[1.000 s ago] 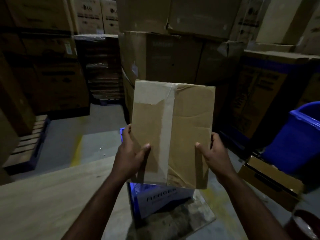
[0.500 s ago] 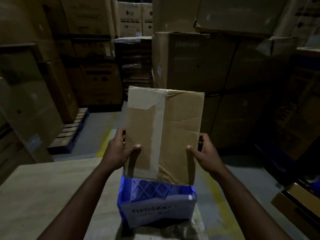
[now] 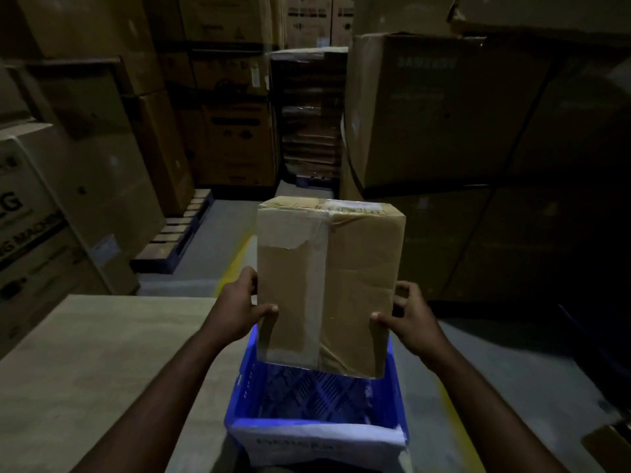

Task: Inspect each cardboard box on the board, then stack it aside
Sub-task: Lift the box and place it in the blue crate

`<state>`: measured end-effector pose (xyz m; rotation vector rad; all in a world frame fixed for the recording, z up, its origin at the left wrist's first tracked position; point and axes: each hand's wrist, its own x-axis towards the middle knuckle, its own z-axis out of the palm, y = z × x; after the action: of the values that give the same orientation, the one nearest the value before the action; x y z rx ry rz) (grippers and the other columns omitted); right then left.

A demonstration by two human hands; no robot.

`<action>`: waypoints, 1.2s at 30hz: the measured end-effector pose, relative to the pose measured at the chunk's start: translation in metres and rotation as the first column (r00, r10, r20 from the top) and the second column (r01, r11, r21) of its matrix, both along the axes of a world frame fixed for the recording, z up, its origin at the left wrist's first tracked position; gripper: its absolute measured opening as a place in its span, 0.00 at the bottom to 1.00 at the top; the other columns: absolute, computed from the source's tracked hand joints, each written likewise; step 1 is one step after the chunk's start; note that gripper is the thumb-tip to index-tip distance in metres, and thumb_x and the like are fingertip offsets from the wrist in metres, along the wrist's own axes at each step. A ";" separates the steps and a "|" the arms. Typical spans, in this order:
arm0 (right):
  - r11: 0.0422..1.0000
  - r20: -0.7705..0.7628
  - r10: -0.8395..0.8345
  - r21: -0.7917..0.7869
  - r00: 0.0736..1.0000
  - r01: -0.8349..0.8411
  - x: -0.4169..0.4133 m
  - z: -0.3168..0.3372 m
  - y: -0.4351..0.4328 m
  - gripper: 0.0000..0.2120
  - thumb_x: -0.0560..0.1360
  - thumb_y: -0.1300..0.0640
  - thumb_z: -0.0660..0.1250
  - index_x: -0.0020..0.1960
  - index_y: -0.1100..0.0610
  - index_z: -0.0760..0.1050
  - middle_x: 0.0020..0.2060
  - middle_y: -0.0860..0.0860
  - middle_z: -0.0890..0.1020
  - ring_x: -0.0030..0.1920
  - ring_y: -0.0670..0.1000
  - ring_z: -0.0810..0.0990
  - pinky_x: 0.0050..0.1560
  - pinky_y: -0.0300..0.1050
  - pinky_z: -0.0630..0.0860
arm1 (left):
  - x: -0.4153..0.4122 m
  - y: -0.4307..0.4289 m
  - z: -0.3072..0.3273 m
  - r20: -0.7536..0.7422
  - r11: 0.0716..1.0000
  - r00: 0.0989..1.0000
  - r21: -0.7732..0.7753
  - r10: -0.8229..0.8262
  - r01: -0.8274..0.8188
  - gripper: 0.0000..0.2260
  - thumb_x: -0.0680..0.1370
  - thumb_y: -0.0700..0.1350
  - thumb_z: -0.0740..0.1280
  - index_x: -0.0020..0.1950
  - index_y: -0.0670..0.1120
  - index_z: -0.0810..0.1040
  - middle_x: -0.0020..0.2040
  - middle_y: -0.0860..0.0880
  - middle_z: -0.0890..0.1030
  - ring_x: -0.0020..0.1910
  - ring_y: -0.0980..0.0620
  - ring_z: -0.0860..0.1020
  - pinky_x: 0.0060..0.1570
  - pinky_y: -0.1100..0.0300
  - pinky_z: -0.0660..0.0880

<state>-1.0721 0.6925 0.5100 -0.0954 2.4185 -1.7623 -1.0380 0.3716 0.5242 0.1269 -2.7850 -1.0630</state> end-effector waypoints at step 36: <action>0.658 -0.122 0.062 0.751 0.991 0.051 -0.134 -0.146 -0.019 0.28 0.69 0.49 0.79 0.66 0.53 0.79 0.75 0.58 0.67 0.72 0.63 0.64 0.68 0.56 0.61 | -0.125 -0.024 -0.145 0.021 0.844 0.992 -0.527 0.127 -0.097 0.22 0.64 0.48 0.81 0.55 0.45 0.83 0.68 0.45 0.75 0.65 0.39 0.68 0.61 0.43 0.63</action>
<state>-1.2064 0.6731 0.3642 -0.1266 3.0242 -0.6105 -1.1632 0.3476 0.3792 0.2484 -2.9567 -0.2426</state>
